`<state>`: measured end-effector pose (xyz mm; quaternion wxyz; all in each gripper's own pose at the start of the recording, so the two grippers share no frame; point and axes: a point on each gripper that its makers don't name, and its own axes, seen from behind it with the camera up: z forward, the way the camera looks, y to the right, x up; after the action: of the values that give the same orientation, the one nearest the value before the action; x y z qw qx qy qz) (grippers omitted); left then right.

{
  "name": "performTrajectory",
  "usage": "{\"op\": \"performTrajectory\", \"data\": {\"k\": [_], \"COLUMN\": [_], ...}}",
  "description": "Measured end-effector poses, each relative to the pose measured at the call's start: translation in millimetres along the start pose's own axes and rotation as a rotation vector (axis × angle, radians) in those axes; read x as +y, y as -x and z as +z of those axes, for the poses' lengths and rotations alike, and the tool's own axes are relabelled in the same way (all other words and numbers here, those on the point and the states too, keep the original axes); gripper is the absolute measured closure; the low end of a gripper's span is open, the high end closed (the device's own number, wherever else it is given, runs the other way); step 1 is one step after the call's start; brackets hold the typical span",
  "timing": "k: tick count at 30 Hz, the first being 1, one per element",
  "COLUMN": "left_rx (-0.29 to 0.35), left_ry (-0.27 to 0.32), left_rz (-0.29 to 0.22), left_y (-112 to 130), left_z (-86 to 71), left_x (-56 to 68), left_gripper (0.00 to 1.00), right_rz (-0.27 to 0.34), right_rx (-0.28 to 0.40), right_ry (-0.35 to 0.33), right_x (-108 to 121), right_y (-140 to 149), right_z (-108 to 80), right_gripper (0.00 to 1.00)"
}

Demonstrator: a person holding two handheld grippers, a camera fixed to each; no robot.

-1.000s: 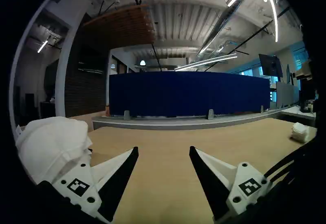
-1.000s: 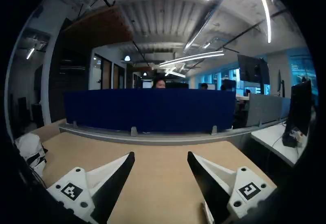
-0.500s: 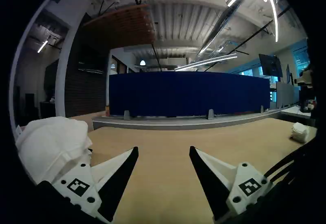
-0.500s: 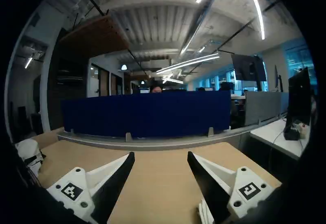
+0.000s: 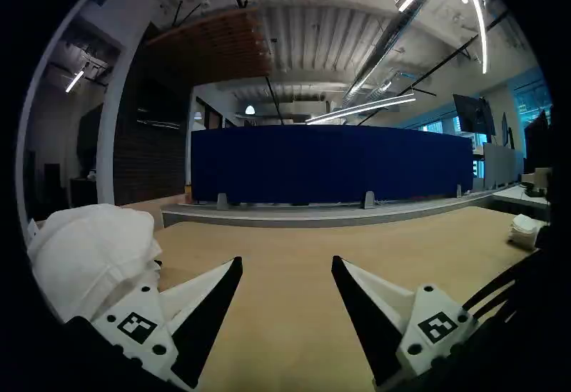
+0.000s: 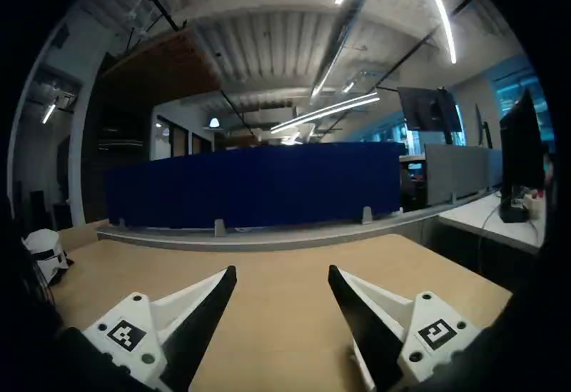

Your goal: Fold towel

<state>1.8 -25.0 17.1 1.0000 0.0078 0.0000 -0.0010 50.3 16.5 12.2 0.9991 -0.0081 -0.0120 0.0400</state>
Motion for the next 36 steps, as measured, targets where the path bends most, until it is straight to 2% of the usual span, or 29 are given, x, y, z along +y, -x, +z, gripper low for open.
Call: {"op": "performTrajectory", "data": {"k": [8, 20, 27, 36], "left_rx": [0.000, 0.000, 0.000, 0.000], "left_ry": [0.000, 0.000, 0.000, 0.000], "left_rz": [0.000, 0.000, 0.000, 0.000], "left_y": [0.2, -0.2, -0.3, -0.3], "left_z": [-0.4, -1.0, -1.0, -0.2], "left_x": [0.2, 0.6, 0.9, 0.8], "left_gripper": [0.07, 0.07, 0.07, 0.07], "right_rz": [0.015, 0.061, 0.029, -0.045], "right_rx": [-0.011, -0.002, 0.013, 0.022], "right_ry": [0.031, 0.028, 0.011, -0.014], "right_x": [12.5, 13.4, 7.6, -3.3], "right_y": [34.1, 44.9, 46.1, 49.8], "right_z": [-3.9, -8.0, -6.9, -7.7], "right_gripper": [0.00, 0.00, 0.00, 0.00]}}
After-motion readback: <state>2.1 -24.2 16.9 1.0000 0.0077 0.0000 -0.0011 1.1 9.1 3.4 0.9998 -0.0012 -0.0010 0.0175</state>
